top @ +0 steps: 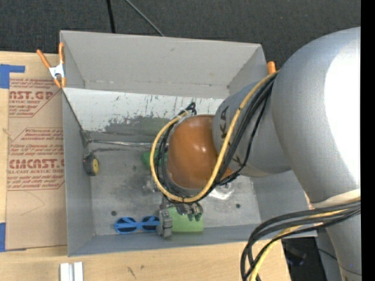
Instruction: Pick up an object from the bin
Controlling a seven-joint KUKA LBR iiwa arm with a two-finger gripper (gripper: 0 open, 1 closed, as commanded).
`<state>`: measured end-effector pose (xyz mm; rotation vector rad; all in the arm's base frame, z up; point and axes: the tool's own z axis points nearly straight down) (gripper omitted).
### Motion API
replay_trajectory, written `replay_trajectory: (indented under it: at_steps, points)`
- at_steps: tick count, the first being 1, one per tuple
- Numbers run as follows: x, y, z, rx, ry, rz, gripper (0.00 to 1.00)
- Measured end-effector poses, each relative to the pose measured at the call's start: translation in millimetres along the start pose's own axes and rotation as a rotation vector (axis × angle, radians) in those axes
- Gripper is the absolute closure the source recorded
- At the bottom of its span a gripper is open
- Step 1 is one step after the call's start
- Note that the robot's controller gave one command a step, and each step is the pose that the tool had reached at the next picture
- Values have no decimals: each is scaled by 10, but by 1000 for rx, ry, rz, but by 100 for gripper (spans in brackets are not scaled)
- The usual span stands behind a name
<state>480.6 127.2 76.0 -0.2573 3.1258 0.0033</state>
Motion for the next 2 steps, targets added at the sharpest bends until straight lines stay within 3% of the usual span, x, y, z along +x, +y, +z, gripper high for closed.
replay_trajectory:
  at_steps: [1, 2]
  points:
    - [11, 1, -17, 0, 6, 0, 100]
    - [-163, 81, -1583, 1, -5, -12, 100]
